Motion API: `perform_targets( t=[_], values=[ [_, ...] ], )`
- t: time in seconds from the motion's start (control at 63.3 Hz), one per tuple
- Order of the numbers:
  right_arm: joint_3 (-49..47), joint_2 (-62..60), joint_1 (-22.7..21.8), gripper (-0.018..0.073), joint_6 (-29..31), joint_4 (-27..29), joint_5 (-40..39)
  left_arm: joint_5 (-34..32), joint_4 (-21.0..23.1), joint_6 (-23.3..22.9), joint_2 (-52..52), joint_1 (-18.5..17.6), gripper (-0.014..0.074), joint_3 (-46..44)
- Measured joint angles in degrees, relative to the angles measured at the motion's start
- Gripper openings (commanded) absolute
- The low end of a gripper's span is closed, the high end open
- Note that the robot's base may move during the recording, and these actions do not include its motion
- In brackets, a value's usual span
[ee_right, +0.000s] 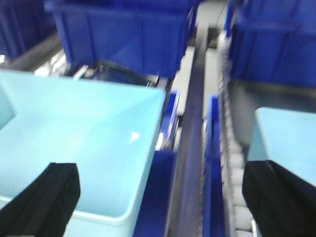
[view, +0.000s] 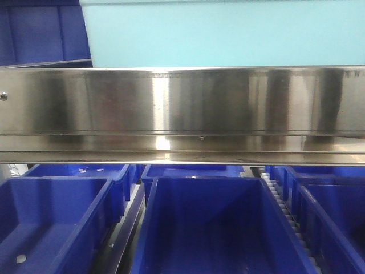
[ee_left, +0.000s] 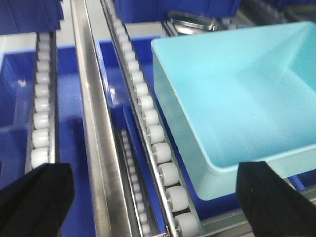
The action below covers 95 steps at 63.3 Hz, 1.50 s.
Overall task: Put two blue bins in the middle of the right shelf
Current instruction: 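Close both grippers on the light-blue bin's opposite side walls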
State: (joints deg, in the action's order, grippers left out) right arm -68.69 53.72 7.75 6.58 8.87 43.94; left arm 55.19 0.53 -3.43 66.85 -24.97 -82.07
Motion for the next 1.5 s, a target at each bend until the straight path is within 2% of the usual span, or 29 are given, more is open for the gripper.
perform_targets(
  t=[0.221, 0.347, 0.553, 0.726, 1.026, 1.105, 1.168, 1.216, 1.421, 1.452, 1.5],
  values=[
    [-14.1, 15.3, 0.6, 0.0570, -0.2, 0.0, 14.3, 9.4, 3.0, 0.1, 13.2, -0.1, 0.0571, -14.0],
    [-18.8, 21.8, 0.6, 0.0570, -1.4, 0.0, 18.7, 13.6, 3.6, 0.1, 20.4, -2.0, 0.0571, -20.4],
    [-21.4, 29.2, 0.6, 0.0570, -1.9, 2.6, 19.8, 14.6, 3.5, 0.0, 30.2, -5.2, 0.0571, -27.2],
    [-21.5, 33.4, 1.0, 0.0570, -2.0, 3.4, 19.4, 14.9, 3.2, -2.5, 35.5, -5.3, 0.0571, -27.8],
    [-21.5, 38.7, 1.0, 0.0570, -2.0, 3.7, 17.1, 14.9, 3.1, -2.7, 40.9, -5.3, 0.0570, -27.8],
    [-21.5, 40.0, 1.0, 0.0557, -2.0, 3.7, 17.1, 14.9, 3.1, -2.7, 41.4, -5.3, 0.0544, -27.8],
    [-21.5, 41.0, 1.0, 0.0510, -2.0, 3.7, 17.0, 14.9, 3.1, -2.7, 41.6, -5.3, 0.0490, -27.8],
    [-21.5, 41.5, 1.0, 0.0437, -2.0, 3.7, 17.0, 14.9, 3.1, -2.7, 41.6, -5.3, 0.0387, -27.8],
    [-21.5, 42.4, 1.0, -0.0096, -2.0, 3.7, 17.2, 15.0, 2.7, -2.7, 41.6, -5.3, -0.0111, -27.9],
    [-21.5, 42.4, 1.0, -0.0165, -2.0, 3.5, 17.3, 15.2, 2.4, -3.2, 41.6, -5.3, -0.0110, -27.9],
    [-21.5, 42.4, 1.0, -0.0155, -2.7, 3.7, 17.6, 15.2, 2.1, -3.6, 41.8, -5.3, -0.0111, -27.9]
  ],
)
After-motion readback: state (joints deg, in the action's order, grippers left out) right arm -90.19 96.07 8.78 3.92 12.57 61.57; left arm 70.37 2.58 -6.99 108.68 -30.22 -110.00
